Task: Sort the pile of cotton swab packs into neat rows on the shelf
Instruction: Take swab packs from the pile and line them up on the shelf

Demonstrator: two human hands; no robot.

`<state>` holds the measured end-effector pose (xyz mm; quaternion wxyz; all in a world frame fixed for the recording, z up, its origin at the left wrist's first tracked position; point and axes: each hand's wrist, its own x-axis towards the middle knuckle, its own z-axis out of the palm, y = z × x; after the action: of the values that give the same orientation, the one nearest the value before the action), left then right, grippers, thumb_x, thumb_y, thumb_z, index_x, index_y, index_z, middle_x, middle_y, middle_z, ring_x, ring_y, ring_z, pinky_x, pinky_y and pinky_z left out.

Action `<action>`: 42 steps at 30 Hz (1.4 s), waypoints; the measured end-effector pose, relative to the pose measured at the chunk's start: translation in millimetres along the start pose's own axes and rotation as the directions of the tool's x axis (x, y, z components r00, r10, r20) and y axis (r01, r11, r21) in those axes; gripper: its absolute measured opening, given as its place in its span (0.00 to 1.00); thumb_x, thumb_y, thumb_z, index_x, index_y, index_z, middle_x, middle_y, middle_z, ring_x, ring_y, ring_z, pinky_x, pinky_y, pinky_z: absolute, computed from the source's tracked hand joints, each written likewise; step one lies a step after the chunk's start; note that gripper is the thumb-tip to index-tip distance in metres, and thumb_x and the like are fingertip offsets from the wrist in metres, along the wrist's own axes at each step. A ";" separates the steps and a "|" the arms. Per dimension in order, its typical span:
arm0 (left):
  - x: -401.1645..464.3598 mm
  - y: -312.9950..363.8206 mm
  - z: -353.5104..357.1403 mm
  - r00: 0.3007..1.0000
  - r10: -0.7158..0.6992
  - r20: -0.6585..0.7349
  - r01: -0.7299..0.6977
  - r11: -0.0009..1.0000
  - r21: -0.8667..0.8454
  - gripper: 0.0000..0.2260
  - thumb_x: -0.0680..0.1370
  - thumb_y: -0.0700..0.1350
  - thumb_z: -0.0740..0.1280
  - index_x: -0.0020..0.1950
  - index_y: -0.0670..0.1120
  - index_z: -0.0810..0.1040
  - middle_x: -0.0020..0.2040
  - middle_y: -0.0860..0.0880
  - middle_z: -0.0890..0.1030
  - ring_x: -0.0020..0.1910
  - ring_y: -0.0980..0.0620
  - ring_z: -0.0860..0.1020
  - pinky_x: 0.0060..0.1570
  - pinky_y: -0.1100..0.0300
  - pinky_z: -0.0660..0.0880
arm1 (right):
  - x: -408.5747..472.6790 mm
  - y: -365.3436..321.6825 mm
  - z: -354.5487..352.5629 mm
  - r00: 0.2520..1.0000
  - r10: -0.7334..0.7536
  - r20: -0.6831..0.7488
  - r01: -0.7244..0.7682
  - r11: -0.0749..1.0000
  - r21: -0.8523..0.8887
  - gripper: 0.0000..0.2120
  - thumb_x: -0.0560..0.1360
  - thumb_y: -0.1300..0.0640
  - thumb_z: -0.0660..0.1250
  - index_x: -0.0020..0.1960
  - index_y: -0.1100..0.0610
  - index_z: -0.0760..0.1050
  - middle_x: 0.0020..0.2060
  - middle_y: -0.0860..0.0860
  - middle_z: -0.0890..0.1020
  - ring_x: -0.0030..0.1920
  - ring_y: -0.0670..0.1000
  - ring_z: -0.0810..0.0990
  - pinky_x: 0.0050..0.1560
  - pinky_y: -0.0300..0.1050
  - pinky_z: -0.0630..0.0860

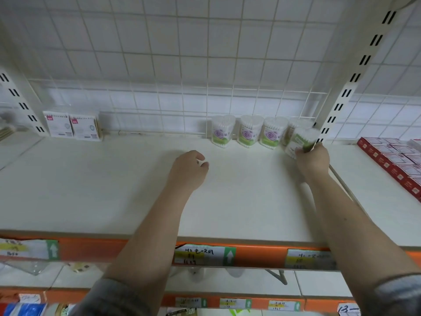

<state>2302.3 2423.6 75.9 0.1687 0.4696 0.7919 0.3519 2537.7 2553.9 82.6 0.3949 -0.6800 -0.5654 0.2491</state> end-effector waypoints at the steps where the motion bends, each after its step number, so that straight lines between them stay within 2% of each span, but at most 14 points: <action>1: -1.8 -0.8 -0.9 1.000 0.006 -0.005 -0.006 1.000 0.003 0.10 0.77 0.45 0.64 0.58 0.45 0.77 0.56 0.47 0.79 0.55 0.48 0.77 0.49 0.62 0.70 | -2.5 -0.7 -1.1 1.000 0.019 0.016 -0.019 1.000 -0.023 0.10 0.76 0.62 0.62 0.55 0.66 0.68 0.55 0.65 0.77 0.55 0.63 0.76 0.44 0.48 0.67; 4: -7.3 -4.4 -5.5 1.000 0.011 -0.015 -0.011 1.000 -0.016 0.10 0.78 0.45 0.64 0.58 0.45 0.77 0.57 0.47 0.79 0.54 0.48 0.77 0.46 0.63 0.70 | -11.7 -3.3 -3.4 0.997 0.052 0.066 -0.049 0.998 -0.036 0.11 0.75 0.62 0.63 0.55 0.67 0.69 0.52 0.63 0.77 0.49 0.62 0.77 0.35 0.44 0.71; 6: -11.4 -7.8 -10.6 1.000 0.012 -0.021 -0.012 1.000 -0.018 0.11 0.78 0.45 0.64 0.58 0.45 0.77 0.57 0.47 0.79 0.54 0.48 0.77 0.45 0.64 0.69 | -21.8 -5.1 -3.7 0.992 0.062 0.108 -0.060 0.998 -0.024 0.16 0.74 0.62 0.62 0.59 0.69 0.70 0.47 0.60 0.77 0.43 0.57 0.74 0.26 0.41 0.66; 7: -13.4 -10.3 -13.8 1.000 0.016 -0.025 -0.016 1.000 -0.016 0.11 0.78 0.45 0.64 0.58 0.45 0.77 0.57 0.47 0.79 0.54 0.49 0.77 0.45 0.64 0.69 | -27.8 -6.1 -2.9 0.990 0.068 0.122 -0.066 0.998 -0.019 0.17 0.73 0.61 0.62 0.60 0.68 0.70 0.46 0.59 0.76 0.43 0.56 0.73 0.26 0.40 0.63; 9: -16.6 -16.7 -22.2 0.999 0.020 -0.036 -0.021 1.000 -0.015 0.11 0.78 0.45 0.64 0.59 0.44 0.77 0.56 0.46 0.79 0.54 0.50 0.76 0.45 0.65 0.67 | -42.9 -9.9 0.4 0.987 0.058 0.150 -0.054 0.998 -0.026 0.18 0.74 0.60 0.62 0.61 0.67 0.69 0.47 0.59 0.75 0.44 0.55 0.72 0.32 0.41 0.65; 12: -19.9 -30.3 -39.9 0.999 0.010 -0.053 -0.010 1.000 -0.012 0.11 0.78 0.45 0.63 0.59 0.45 0.77 0.57 0.47 0.78 0.56 0.50 0.75 0.47 0.66 0.66 | -75.9 -22.5 8.7 0.979 0.009 0.206 0.004 0.998 -0.062 0.12 0.76 0.59 0.62 0.54 0.63 0.64 0.46 0.57 0.71 0.46 0.55 0.71 0.41 0.46 0.66; 16: -25.1 -57.6 -74.8 0.996 -0.007 -0.091 0.006 1.000 -0.009 0.11 0.78 0.46 0.63 0.59 0.46 0.76 0.59 0.47 0.78 0.56 0.51 0.75 0.47 0.65 0.65 | -131.0 -45.4 23.2 0.953 -0.074 0.294 0.121 0.982 -0.146 0.11 0.77 0.57 0.61 0.50 0.61 0.60 0.46 0.58 0.70 0.47 0.58 0.71 0.42 0.45 0.64; 18: -30.4 -76.6 -97.6 0.993 -0.012 -0.120 0.011 1.000 -0.002 0.11 0.78 0.45 0.63 0.60 0.45 0.76 0.59 0.47 0.78 0.57 0.50 0.75 0.48 0.65 0.65 | -159.2 -56.1 33.7 0.938 -0.104 0.331 0.173 0.967 -0.185 0.11 0.77 0.58 0.60 0.54 0.62 0.63 0.53 0.62 0.74 0.55 0.62 0.74 0.44 0.46 0.65; 21: -40.8 -111.4 -136.2 0.987 -0.021 -0.160 0.024 1.000 0.016 0.12 0.78 0.45 0.63 0.60 0.45 0.76 0.59 0.46 0.78 0.57 0.50 0.75 0.48 0.65 0.65 | -202.0 -76.0 50.6 0.918 -0.138 0.371 0.225 0.953 -0.202 0.21 0.78 0.59 0.59 0.68 0.67 0.62 0.65 0.62 0.71 0.64 0.61 0.70 0.55 0.48 0.66; 25: -57.2 -163.4 -195.0 0.976 -0.027 -0.214 0.040 0.998 0.057 0.11 0.78 0.44 0.64 0.59 0.44 0.77 0.58 0.45 0.79 0.59 0.48 0.75 0.53 0.63 0.66 | -259.7 -99.6 79.9 0.897 -0.208 0.390 0.296 0.938 -0.182 0.24 0.78 0.58 0.60 0.71 0.64 0.63 0.68 0.59 0.70 0.68 0.57 0.68 0.62 0.43 0.62; 33: -89.2 -259.4 -303.2 0.961 -0.019 -0.275 0.050 0.993 0.107 0.10 0.77 0.44 0.64 0.56 0.44 0.78 0.53 0.47 0.81 0.54 0.49 0.77 0.53 0.61 0.70 | -371.7 -150.4 148.4 0.875 -0.346 0.338 0.381 0.924 -0.043 0.17 0.76 0.59 0.62 0.65 0.60 0.74 0.60 0.56 0.78 0.62 0.55 0.74 0.59 0.39 0.64; 36: -99.5 -285.1 -331.8 0.951 -0.033 -0.307 0.066 0.993 0.099 0.09 0.77 0.43 0.64 0.56 0.44 0.78 0.53 0.47 0.80 0.53 0.49 0.78 0.49 0.62 0.69 | -397.2 -168.3 169.7 0.865 -0.367 0.343 0.403 0.914 -0.038 0.16 0.76 0.59 0.62 0.63 0.59 0.75 0.58 0.55 0.80 0.60 0.55 0.76 0.57 0.39 0.65; 39: -104.0 -306.5 -354.4 0.938 -0.045 -0.344 0.073 0.995 0.069 0.09 0.77 0.43 0.64 0.56 0.44 0.78 0.53 0.47 0.80 0.51 0.48 0.78 0.48 0.59 0.72 | -413.1 -186.2 190.9 0.850 -0.384 0.361 0.416 0.909 -0.011 0.15 0.76 0.59 0.63 0.62 0.58 0.76 0.57 0.54 0.81 0.59 0.54 0.77 0.56 0.39 0.66; 42: -103.0 -325.0 -374.8 0.927 -0.064 -0.369 0.096 0.993 0.070 0.10 0.78 0.43 0.63 0.57 0.44 0.78 0.54 0.48 0.80 0.52 0.50 0.77 0.48 0.60 0.70 | -424.4 -205.0 215.9 0.819 -0.414 0.397 0.438 0.899 0.033 0.15 0.75 0.59 0.63 0.61 0.58 0.77 0.55 0.55 0.81 0.58 0.54 0.78 0.57 0.41 0.68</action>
<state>1926.8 2084.1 97.4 0.0118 0.3701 0.8423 0.3916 2150.4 2209.2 82.8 0.2978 -0.4836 -0.7778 0.2694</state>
